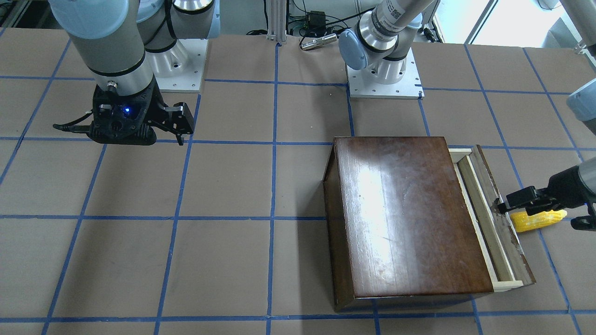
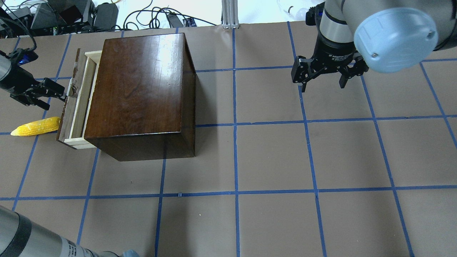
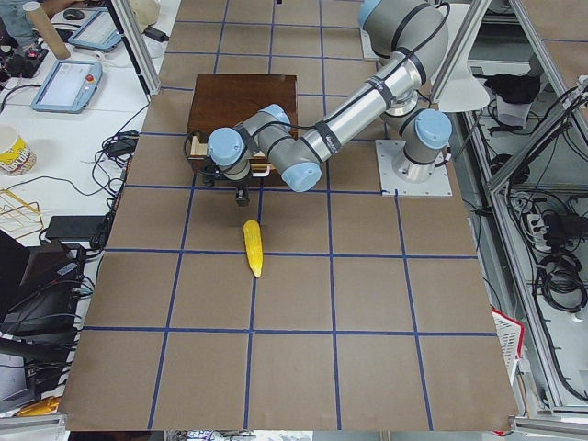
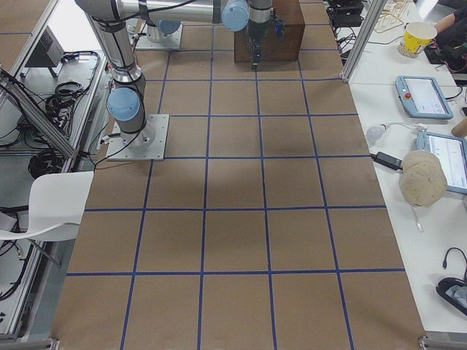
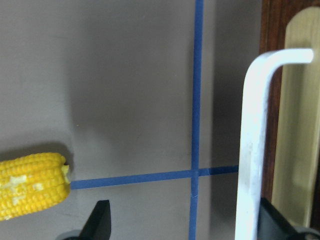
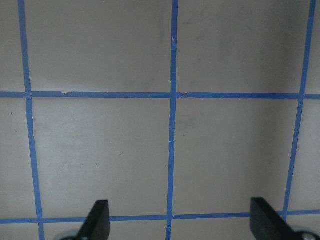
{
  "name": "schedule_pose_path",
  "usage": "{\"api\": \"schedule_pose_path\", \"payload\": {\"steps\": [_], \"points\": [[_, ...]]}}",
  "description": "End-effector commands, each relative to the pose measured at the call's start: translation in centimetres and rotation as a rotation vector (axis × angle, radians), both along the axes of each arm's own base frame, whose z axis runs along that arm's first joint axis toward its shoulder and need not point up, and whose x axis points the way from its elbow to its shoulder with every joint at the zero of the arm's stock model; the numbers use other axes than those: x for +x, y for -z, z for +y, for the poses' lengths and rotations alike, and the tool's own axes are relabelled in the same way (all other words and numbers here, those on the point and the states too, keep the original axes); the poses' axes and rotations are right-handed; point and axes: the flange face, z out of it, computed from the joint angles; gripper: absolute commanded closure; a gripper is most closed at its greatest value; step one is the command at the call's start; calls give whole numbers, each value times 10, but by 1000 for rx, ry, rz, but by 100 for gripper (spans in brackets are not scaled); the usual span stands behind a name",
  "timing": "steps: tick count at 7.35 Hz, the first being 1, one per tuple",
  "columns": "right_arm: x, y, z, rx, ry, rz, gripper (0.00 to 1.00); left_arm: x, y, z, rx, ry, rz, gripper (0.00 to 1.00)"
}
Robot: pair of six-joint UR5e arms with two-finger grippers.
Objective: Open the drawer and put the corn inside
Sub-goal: 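Release the handle and move the left gripper over the yellow corn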
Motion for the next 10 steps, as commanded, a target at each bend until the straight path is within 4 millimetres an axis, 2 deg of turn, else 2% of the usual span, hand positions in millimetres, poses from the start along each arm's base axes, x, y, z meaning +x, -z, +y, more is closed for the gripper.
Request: {"api": "schedule_pose_path", "payload": {"steps": [1,3,5,6,8,9,10], "points": [[0,0,0,0,0,0,0,9,-7,3,-5,-7,-16,0],[0,0,0,0,0,0,0,17,-8,6,3,-15,-32,0],[0,0,0,0,0,0,0,16,-13,7,-2,-13,-38,0],[0,0,0,0,0,0,0,16,-21,8,-10,-12,-50,0],[0,0,0,0,0,0,0,28,-48,8,-12,64,-139,0],[0,0,0,0,0,0,0,34,-46,9,-12,195,-177,0],[0,0,0,0,0,0,0,52,-43,14,-18,193,-187,0]]}}
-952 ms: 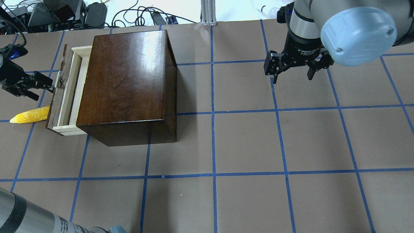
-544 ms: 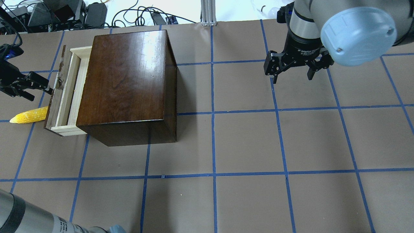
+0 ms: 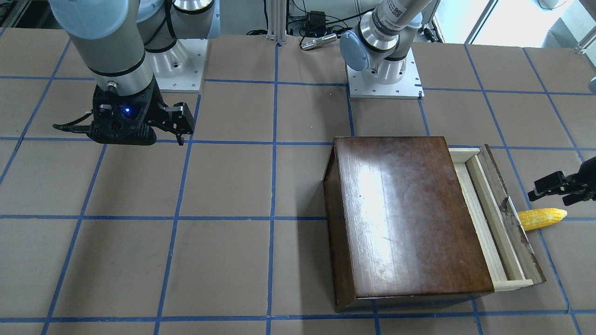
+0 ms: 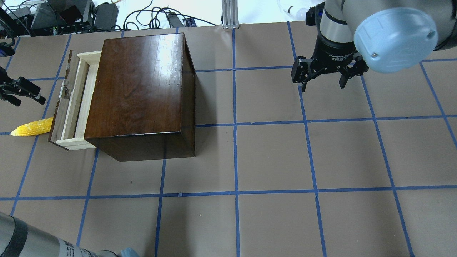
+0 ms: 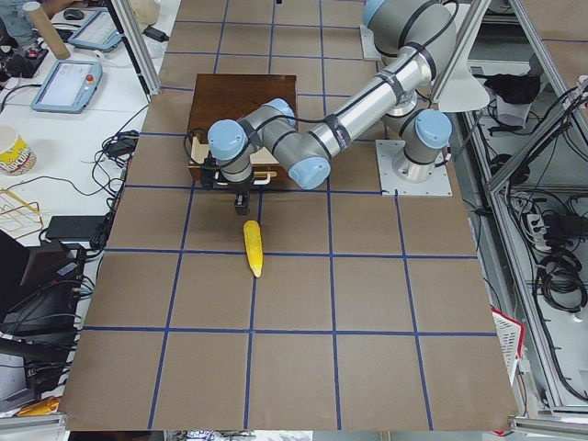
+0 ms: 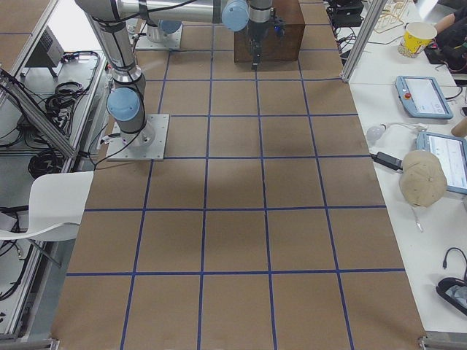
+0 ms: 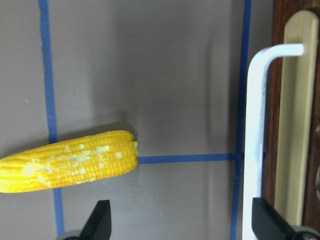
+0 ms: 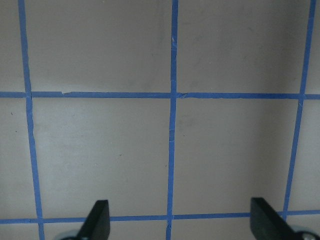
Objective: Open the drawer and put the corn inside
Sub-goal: 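Release the handle and move the left gripper over the yellow corn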
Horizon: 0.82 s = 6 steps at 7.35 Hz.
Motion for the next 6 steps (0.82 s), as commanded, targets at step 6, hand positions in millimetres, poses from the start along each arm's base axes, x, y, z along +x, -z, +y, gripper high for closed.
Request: {"api": "schedule_pose_path", "payload": {"steps": [6], "points": [[0,0,0,0,0,0,0,52,86,14,80,615,-55,0]]}}
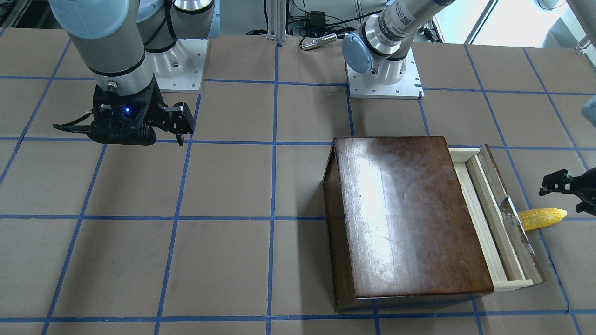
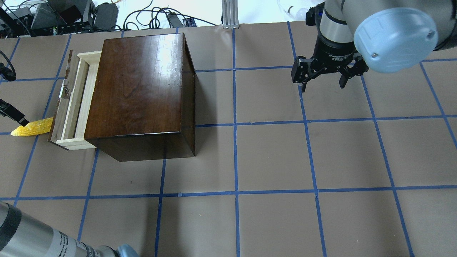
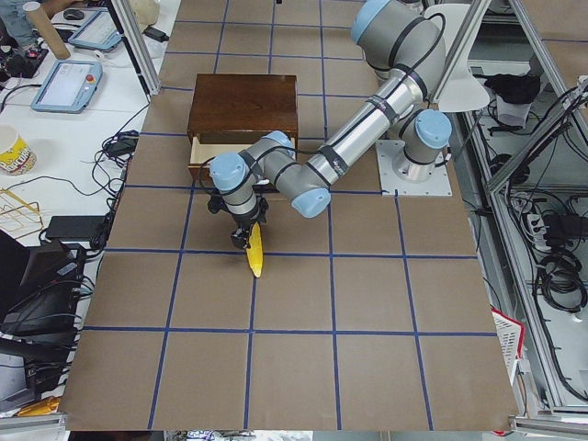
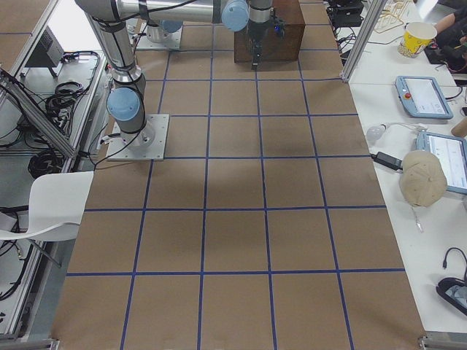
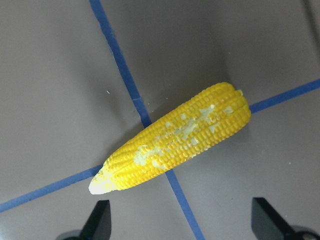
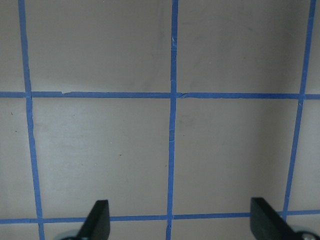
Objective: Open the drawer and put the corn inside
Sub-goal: 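Lower the left gripper and grasp the yellow corn cob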
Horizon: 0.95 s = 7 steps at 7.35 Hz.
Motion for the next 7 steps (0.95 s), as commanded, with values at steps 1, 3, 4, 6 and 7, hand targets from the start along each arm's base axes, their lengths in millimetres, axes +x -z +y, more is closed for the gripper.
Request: {"api": "schedule_pose_path", "payload": {"steps": [1,3,4,6,7], "points": [[0,0,0,0,0,0,0,0,21,2,-8,337,22,0],[0,0,0,0,0,0,0,2,47,-3,-40,518,11,0],[0,0,0,0,0,0,0,1,51,-5,-53,610,34,0],[0,0,0,0,0,0,0,10,66,3,-129,649,117,0],[0,0,0,0,0,0,0,14,70,5,-127,631,120,0]]}}
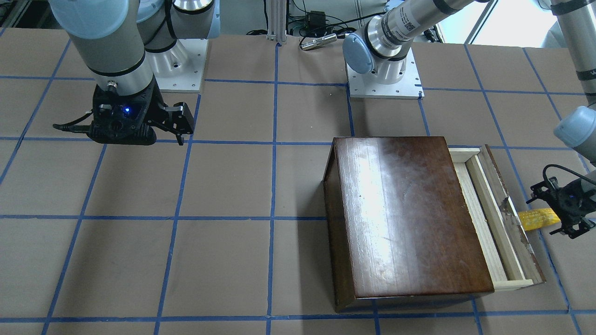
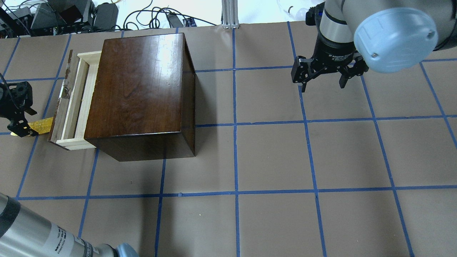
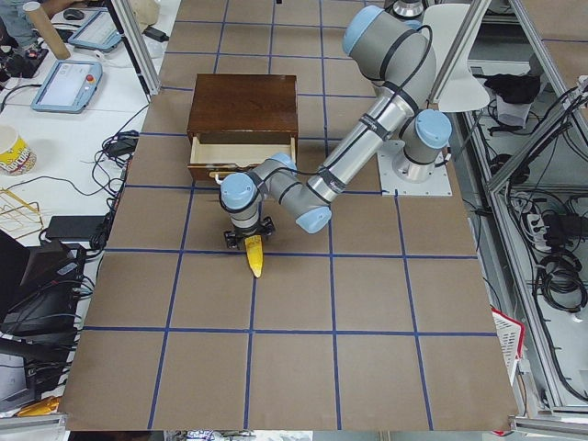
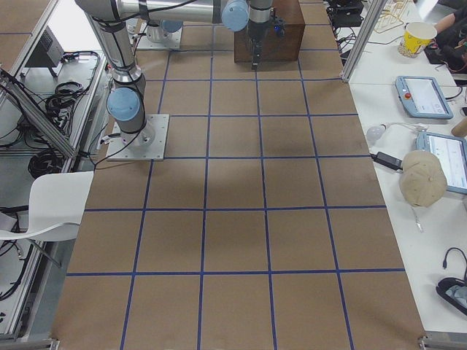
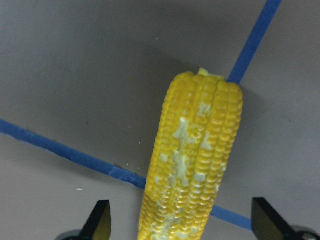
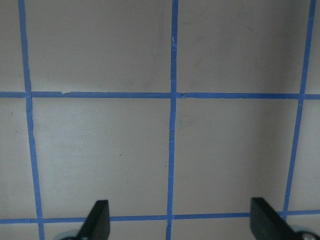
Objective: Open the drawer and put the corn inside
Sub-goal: 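Lower the left gripper and grasp the yellow corn cob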
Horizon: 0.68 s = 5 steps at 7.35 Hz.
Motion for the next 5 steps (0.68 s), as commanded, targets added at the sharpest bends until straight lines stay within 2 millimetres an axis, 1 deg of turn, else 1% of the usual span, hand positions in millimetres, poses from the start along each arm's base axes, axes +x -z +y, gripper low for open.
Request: {"api": "schedule_pose_path", "payload": {"steps": [1,2,3,4,5], "points": [[0,0,0,0,0,0,0,7,7,4,-9,-6,25,0],[0,0,0,0,0,0,0,6,10,5,-5,-10,30,0],[0,0,0,0,0,0,0,6,10,6,-5,-9,30,6],[0,0,0,0,0,0,0,6,9,5,-6,-12,26,28],[0,0,0,0,0,0,0,8,8,4,-17,-9,16,54]]}}
